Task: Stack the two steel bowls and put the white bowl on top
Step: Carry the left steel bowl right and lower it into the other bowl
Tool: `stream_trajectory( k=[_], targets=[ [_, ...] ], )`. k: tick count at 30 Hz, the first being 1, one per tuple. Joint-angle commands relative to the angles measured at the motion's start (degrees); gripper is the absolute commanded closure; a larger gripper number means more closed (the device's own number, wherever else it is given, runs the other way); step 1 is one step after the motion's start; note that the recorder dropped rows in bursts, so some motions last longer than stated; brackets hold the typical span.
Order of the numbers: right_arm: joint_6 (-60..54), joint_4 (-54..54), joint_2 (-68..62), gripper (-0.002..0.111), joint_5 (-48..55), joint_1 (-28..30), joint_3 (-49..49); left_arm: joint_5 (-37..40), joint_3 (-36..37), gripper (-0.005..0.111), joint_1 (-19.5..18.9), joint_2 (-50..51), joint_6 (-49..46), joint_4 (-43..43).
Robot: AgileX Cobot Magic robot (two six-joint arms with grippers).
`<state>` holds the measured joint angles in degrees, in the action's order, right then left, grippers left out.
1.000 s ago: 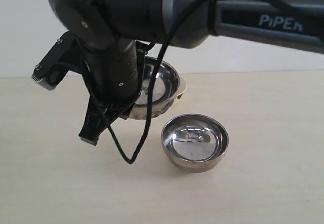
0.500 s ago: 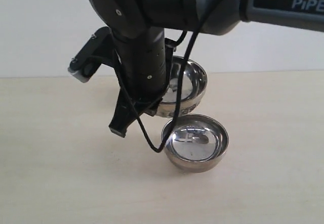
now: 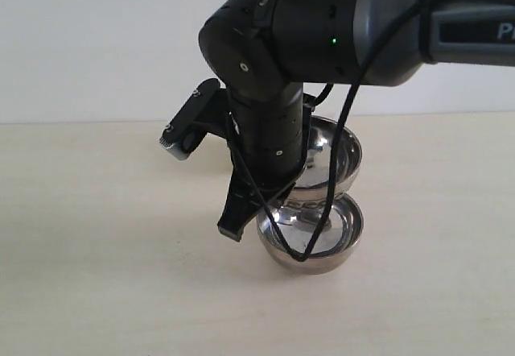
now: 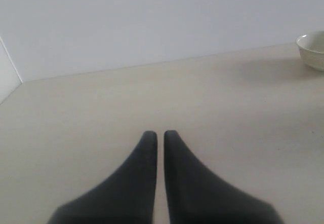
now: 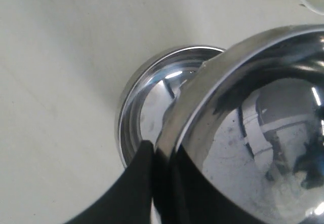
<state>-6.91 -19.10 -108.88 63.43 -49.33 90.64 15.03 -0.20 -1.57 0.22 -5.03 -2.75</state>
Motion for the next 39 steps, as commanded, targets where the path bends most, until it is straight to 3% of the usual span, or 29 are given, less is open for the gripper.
stream_trajectory(
  k=[1,16,39],
  targets=[
    [0.2,-0.3,1.0,0.108,-2.2,0.4,-1.9,-0.5,0.2,0.103,-0.2,-0.2,0.6,0.4],
    [0.5,2.2,-0.5,0.108,-3.8,1.5,-2.2,-0.5,0.2,0.103,-0.2,-0.2,0.6,0.4],
    [0.4,5.2,-1.8,0.108,-16.5,3.7,-12.0,-0.5,0.2,0.103,-0.2,-0.2,0.6,0.4]
  ],
)
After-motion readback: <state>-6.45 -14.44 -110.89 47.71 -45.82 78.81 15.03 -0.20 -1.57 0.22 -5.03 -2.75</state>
